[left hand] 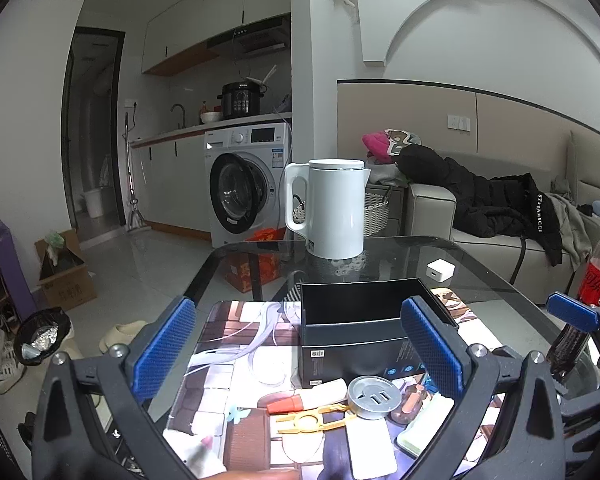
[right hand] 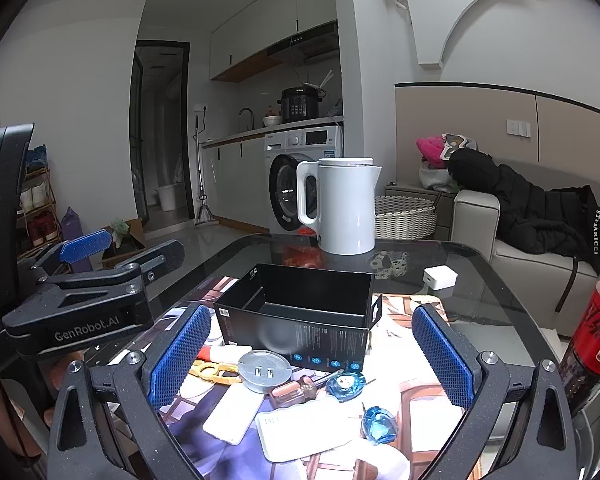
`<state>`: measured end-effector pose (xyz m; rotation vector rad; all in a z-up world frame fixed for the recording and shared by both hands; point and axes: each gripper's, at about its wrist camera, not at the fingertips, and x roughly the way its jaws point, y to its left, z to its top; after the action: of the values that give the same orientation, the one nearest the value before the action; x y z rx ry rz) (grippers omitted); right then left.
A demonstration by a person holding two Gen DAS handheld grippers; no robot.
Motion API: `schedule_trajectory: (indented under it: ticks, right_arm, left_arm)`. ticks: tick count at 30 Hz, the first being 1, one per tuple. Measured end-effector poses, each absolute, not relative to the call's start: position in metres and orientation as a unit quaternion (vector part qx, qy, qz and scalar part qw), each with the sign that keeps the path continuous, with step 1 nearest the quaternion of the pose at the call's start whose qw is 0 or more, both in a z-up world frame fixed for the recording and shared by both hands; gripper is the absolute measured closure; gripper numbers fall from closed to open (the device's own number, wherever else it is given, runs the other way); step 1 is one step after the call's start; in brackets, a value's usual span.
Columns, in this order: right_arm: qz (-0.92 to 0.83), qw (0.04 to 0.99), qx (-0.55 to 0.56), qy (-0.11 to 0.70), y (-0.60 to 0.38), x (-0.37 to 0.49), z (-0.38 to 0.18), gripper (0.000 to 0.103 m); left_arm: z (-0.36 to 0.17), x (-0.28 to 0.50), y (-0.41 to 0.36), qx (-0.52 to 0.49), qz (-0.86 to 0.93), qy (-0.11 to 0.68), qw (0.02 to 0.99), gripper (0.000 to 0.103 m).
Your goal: Organize rigid objects
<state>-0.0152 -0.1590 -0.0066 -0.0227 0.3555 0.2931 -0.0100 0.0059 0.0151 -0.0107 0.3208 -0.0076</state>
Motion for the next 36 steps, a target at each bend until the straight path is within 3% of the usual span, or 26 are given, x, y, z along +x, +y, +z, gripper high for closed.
schedule_trajectory:
  ticks: [25,36]
  right_arm:
    - [0.142,0.976,-0.017,0.164,-0.163,-0.012,0.004,0.001]
    - [0.147,0.966,-0.029,0.213,-0.168,0.024,0.025,0.001]
  left_arm:
    - [0.023,0.015,0.001,-0.007,-0.003,0.222,0.975,0.000]
    - [0.019,0.049,0.003,0.006,-0.034,0.300,0.953,0.000]
